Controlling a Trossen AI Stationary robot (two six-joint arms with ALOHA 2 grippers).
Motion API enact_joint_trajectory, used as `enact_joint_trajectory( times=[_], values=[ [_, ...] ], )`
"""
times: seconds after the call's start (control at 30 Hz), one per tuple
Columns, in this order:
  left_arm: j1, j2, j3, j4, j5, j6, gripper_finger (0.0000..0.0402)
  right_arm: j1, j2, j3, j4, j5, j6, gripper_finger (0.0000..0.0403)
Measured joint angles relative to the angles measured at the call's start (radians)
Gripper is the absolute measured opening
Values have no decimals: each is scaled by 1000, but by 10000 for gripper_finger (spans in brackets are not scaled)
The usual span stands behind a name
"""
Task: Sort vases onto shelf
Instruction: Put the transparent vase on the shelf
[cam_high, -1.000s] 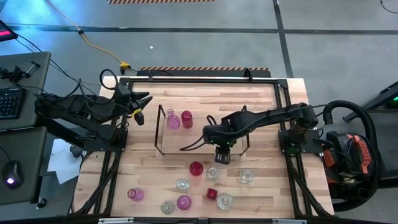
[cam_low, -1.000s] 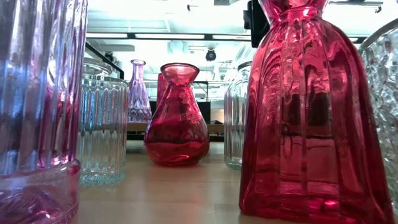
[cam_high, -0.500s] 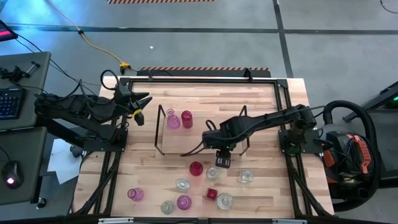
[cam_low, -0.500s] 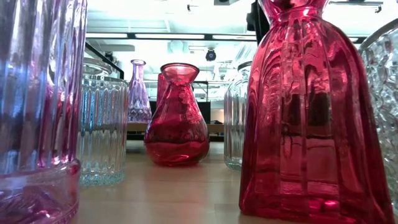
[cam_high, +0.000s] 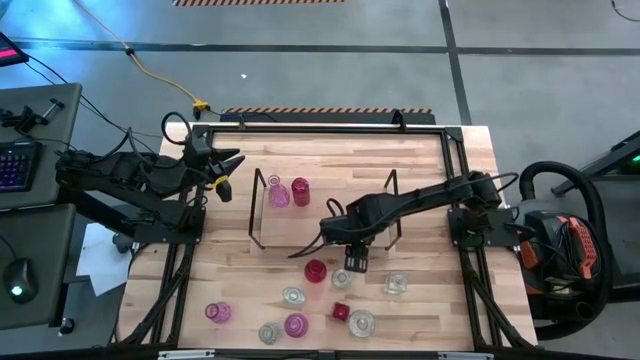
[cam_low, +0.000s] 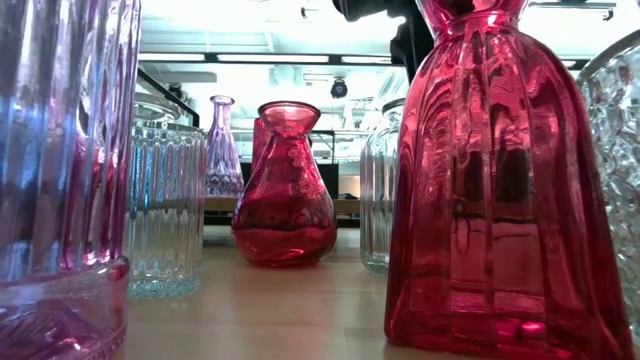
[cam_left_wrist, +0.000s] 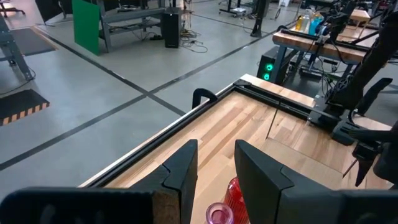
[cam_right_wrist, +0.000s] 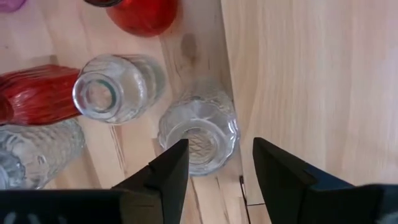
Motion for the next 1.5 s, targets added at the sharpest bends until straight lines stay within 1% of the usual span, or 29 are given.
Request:
enact_joint_trajectory(
  times=[0.63, 0.93, 1.0, 1.07, 1.33, 1.4, 1.5],
  values=[
    [0, -1, 0, 1, 0, 0, 97, 0, 39, -2, -7, 4, 1, 160],
    [0, -1, 0, 0, 0, 0, 97, 4, 37, -59, 17, -31, 17, 156],
    [0, -1, 0, 0, 0, 0, 97, 4, 38, -59, 18, -36, 18, 144],
    [0, -1, 0, 0, 0, 0, 97, 5, 39, -60, 20, -40, 17, 124],
    [0, -1, 0, 0, 0, 1, 97, 4, 39, -62, 11, -22, 0, 15],
    [0, -1, 0, 0, 0, 0, 97, 3, 40, -62, 11, -23, -1, 10],
    [0, -1, 0, 0, 0, 0, 97, 5, 40, -62, 13, -26, 7, 19]
  ],
)
